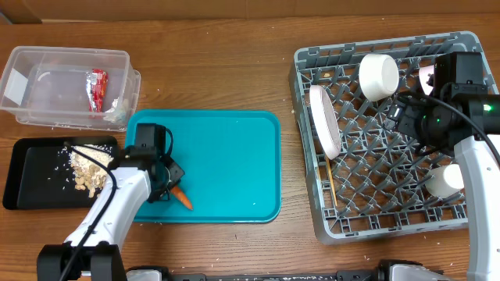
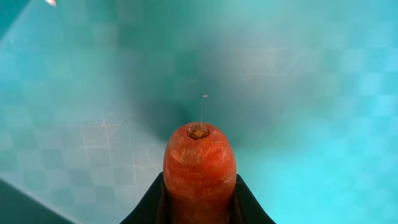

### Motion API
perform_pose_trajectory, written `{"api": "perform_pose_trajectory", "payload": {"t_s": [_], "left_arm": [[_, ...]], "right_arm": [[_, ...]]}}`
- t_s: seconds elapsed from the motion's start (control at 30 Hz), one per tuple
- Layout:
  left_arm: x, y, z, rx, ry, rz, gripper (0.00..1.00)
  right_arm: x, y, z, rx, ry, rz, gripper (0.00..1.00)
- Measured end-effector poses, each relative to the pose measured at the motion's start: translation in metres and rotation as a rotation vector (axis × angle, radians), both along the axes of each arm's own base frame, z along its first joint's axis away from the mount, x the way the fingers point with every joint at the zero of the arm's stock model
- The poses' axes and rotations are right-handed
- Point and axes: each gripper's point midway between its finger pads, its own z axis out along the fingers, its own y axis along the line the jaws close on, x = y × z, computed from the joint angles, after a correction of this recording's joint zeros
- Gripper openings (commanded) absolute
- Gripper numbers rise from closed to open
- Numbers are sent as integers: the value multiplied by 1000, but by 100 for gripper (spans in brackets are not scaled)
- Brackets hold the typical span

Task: Sort waste into correct bins and load items into the dishwasher
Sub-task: 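Carry the carrot left and drop it into the black tray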

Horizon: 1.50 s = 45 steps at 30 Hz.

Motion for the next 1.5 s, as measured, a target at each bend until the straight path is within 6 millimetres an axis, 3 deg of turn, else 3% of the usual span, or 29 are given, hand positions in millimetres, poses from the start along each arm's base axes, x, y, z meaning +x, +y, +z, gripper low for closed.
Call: {"api": "perform_pose_trajectory", "payload": {"t_s": [0.2,0.4,0.7,0.9,1.23,1.5], "left_arm": [[25,15,38,15,-46,10,5],[42,69,70,59,-118,131,4],[7,169,74,101,-132,451,4],[-9,219,80,147,-192,606,5],[-7,247,88,222,-251,660,5],[-4,253,45,197,-155,663,6]], "right_arm": [[0,0,0,0,0,0,96],[0,0,0,0,0,1,96],[0,0,0,0,1,0,96],[-3,0,-1,0,11,0,96],[-3,0,-1,0,11,0,97],[-2,0,-1,1,11,0,96]]}}
